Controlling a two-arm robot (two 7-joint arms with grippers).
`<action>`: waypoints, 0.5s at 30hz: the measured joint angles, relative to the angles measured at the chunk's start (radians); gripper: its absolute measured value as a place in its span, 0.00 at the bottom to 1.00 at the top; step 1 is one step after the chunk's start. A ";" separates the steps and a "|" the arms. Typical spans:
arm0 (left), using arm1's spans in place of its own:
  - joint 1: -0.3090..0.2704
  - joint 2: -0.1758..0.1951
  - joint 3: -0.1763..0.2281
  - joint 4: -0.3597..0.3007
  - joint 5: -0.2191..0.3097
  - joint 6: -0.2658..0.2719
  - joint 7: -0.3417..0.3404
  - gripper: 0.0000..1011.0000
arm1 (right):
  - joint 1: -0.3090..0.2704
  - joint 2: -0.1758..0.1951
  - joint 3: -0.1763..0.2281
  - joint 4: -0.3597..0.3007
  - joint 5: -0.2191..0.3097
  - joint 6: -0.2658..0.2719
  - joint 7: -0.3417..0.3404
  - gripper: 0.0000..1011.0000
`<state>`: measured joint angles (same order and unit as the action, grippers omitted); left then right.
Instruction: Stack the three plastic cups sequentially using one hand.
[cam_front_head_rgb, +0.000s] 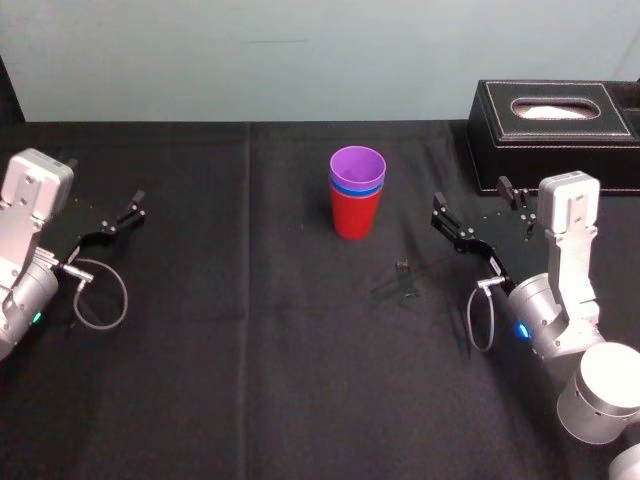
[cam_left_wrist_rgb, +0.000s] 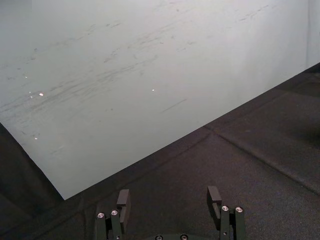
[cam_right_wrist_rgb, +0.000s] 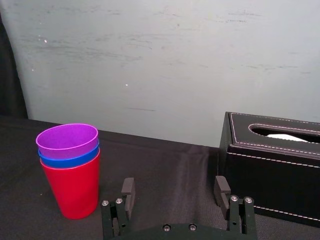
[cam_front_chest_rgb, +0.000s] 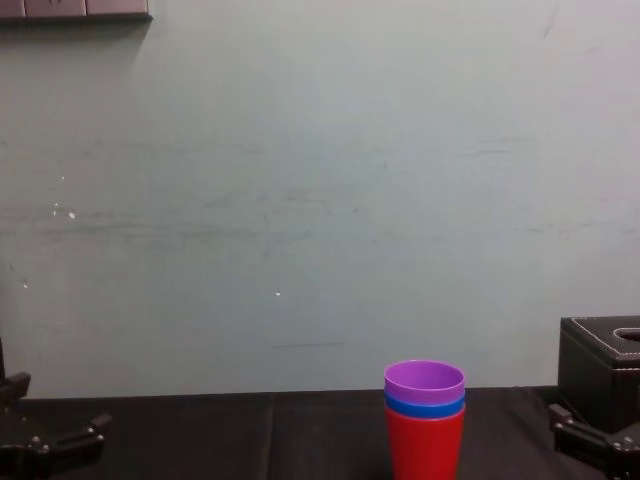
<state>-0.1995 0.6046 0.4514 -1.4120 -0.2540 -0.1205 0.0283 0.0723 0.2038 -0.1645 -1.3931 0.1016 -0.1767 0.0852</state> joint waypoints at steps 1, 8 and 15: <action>0.000 0.000 0.000 0.000 0.000 0.000 0.000 0.99 | 0.000 0.000 0.000 0.000 0.000 0.000 0.000 0.99; 0.000 0.000 0.000 0.000 0.000 0.000 0.000 0.99 | 0.000 0.001 -0.001 -0.001 0.000 0.002 -0.001 0.99; 0.000 0.000 0.000 0.000 0.000 0.000 0.000 0.99 | 0.000 0.001 -0.001 -0.002 0.000 0.003 -0.001 0.99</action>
<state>-0.1995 0.6046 0.4514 -1.4120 -0.2539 -0.1205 0.0283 0.0723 0.2046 -0.1651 -1.3947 0.1013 -0.1739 0.0843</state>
